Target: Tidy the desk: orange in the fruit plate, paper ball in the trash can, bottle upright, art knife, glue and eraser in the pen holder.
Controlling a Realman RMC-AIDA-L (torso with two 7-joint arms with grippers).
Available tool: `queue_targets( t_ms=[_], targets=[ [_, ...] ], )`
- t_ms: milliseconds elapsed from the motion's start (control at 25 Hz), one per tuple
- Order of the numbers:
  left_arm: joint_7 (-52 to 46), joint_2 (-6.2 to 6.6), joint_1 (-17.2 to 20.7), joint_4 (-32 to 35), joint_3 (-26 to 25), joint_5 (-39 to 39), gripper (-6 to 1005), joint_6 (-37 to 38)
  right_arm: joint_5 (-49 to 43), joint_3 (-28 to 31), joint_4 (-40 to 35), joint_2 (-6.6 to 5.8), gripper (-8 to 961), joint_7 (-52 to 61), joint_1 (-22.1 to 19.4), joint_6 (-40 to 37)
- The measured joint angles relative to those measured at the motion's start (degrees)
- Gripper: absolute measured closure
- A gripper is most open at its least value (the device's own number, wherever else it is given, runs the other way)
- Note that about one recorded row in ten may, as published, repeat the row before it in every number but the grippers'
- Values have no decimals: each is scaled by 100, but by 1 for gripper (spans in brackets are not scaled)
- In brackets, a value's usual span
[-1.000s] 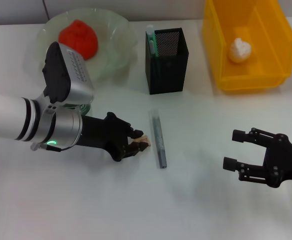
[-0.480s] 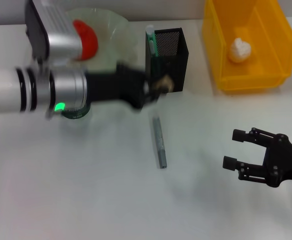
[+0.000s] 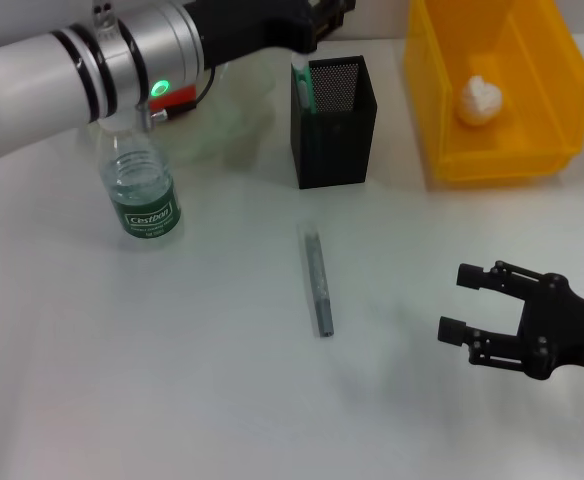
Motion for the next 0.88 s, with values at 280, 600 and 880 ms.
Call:
queue_targets(
  t_ms=[280,600,880],
  targets=[
    [38,-2,-44,-194,16,-623,567,-85,0,17,116,1,148,-121,9,9],
    [788,127,821,-198,-291,-807,352,2234,-4,80,-438,-42,148,515,109,-185],
    [1032,526,1436,-251,-848,1028,153,4085,-368,-13,-2667,-72,149,2769,282,-769]
  ],
)
